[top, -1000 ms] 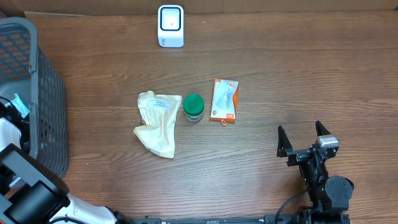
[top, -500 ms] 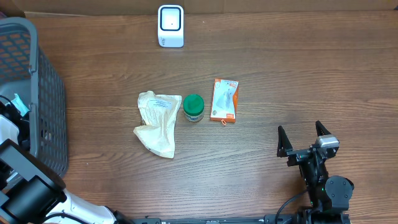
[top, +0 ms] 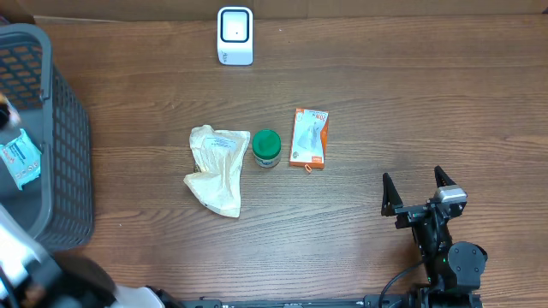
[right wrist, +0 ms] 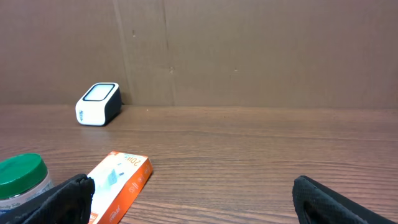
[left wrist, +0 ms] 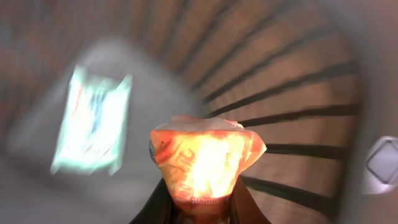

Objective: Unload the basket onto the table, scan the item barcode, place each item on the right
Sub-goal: 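Return the left gripper into the basket toward the green wipes pack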

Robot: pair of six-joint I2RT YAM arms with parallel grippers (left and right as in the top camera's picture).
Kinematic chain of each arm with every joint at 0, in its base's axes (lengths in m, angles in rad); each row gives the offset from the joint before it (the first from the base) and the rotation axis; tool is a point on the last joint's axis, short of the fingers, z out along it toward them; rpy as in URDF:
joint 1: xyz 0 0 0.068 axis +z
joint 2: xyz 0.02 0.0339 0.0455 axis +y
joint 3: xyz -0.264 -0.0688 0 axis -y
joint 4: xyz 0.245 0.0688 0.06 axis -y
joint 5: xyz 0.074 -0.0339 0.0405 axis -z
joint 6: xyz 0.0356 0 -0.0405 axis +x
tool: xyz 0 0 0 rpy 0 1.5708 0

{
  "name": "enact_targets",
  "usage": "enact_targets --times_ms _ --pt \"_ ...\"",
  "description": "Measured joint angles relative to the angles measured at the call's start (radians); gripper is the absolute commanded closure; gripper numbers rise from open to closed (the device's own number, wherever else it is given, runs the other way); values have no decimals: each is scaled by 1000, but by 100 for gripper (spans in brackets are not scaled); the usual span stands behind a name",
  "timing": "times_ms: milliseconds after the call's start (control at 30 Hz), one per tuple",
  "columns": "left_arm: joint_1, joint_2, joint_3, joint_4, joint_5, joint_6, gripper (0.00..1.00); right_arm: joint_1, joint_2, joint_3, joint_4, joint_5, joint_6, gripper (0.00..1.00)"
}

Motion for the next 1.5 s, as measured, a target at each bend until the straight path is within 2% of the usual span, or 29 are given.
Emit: enact_targets --times_ms 167,267,367,633,700,800,933,1000,1100,1233,1333,1500 --pt "-152 -228 46 -125 77 5 95 0 0 0 0 0 0 0" --pt "-305 -261 50 -220 85 19 95 0 0 0 0 0 0 0" --pt "-490 -233 -9 -231 51 23 96 0 0 0 0 0 0 0" --pt "-933 -92 -367 29 -98 -74 94 0 0 0 0 0 0 0" --pt "-1006 -41 -422 87 -117 -102 88 0 0 0 -1 0 0 0" --pt "-1086 35 -446 121 -145 -139 67 0 0 0 0 0 0 0" --pt "-1111 79 -451 129 -179 -193 42 0 0 0 -1 0 0 0" --pt "-1101 79 -451 128 -193 -212 35 0 0 0 0 0 0 0" --pt "-1082 78 -433 109 -206 -222 32 0 0 0 0 0 0 0" --pt "-1047 57 -302 39 -217 -219 15 0 0 0 0 0 0 0" --pt "-995 12 -173 13 -217 -212 12 0 0 0 0 0 0 0" --pt "-792 -100 26 -40 -224 -183 12 0 0 0 0 0 0 0"
